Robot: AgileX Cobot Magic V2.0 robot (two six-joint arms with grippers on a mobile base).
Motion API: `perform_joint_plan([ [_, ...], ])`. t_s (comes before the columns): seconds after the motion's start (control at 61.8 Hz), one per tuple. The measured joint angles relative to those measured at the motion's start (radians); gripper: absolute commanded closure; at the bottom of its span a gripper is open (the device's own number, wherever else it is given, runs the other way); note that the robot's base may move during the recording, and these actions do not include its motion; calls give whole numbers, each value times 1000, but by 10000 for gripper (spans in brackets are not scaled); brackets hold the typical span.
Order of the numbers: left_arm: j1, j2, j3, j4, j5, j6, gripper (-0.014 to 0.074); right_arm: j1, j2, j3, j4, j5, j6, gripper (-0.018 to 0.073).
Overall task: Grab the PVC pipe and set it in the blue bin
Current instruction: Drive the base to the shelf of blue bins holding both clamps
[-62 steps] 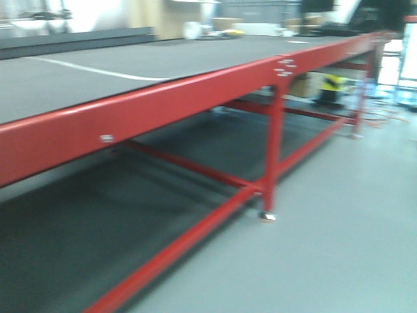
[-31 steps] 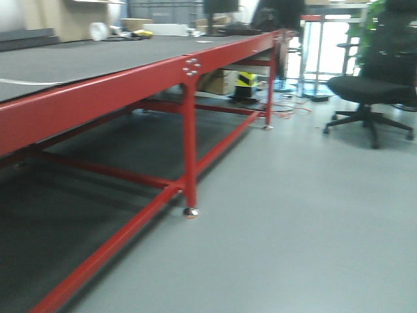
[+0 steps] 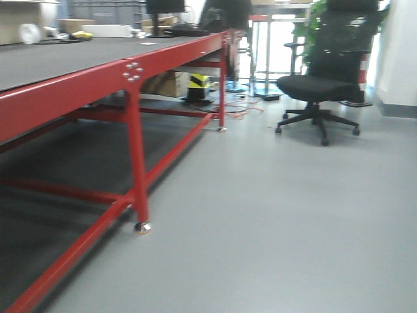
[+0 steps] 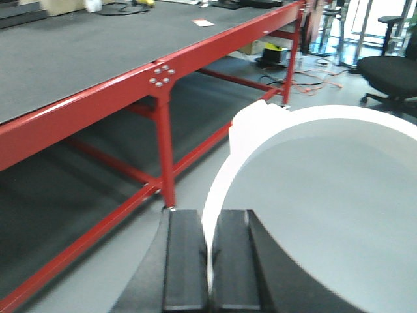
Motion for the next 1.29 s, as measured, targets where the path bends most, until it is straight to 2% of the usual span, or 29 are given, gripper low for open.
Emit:
perform_joint_plan([
  [1.295, 0, 0, 0, 0, -14, 0, 707, 0, 0, 0, 2, 0, 0, 727],
])
